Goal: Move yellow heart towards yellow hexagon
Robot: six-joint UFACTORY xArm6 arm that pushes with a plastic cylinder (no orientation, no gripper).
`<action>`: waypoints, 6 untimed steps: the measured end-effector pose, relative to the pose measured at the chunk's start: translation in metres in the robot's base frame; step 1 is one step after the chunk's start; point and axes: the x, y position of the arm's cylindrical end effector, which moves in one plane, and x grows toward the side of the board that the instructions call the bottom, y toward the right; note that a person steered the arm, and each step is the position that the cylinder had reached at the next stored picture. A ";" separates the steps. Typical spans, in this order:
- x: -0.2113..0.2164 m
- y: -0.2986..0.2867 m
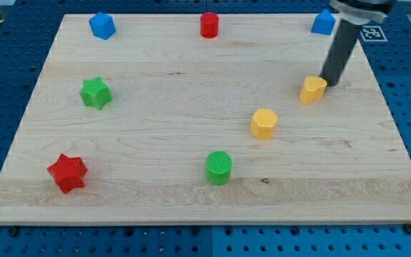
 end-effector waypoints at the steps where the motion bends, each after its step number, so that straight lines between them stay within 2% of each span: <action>1: 0.016 0.012; 3: 0.017 -0.061; 4: 0.017 -0.077; 6: -0.006 -0.072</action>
